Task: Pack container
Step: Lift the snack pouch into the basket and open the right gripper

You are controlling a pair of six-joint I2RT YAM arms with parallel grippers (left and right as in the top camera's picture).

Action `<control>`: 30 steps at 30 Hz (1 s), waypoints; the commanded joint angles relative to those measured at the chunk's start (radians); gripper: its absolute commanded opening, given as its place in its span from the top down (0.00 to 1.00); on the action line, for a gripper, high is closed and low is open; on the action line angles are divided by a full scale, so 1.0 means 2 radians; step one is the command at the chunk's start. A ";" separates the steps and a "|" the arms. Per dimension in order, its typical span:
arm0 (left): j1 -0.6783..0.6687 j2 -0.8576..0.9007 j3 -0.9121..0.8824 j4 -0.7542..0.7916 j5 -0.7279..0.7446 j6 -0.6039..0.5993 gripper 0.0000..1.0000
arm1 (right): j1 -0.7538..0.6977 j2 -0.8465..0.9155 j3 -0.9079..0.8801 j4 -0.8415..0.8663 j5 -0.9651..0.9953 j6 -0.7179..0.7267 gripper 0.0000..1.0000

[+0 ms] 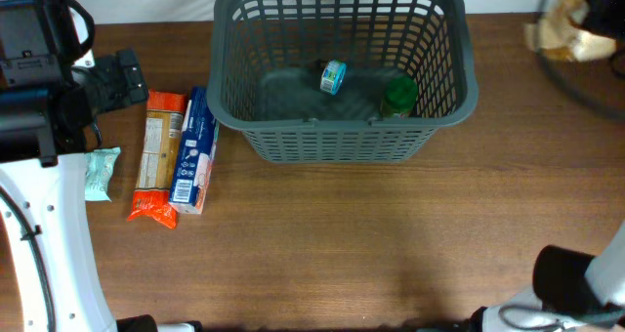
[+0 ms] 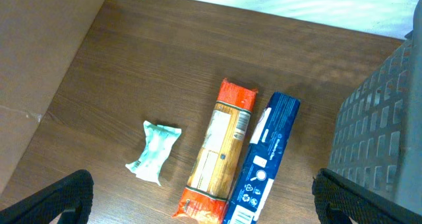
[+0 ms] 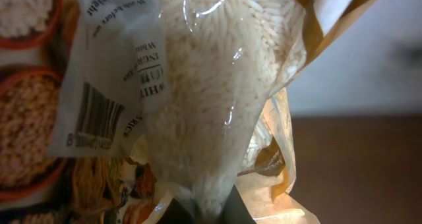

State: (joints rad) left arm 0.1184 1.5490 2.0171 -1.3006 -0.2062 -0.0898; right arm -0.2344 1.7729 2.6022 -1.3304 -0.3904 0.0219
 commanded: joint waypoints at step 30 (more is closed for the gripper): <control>0.002 0.004 0.000 -0.001 0.004 0.008 0.01 | 0.246 0.286 -0.007 -0.046 0.030 -0.193 0.67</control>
State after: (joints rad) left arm 0.1184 1.5490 2.0171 -1.3006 -0.2062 -0.0898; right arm 0.2420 2.3482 2.5805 -1.4139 -0.4126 -0.4076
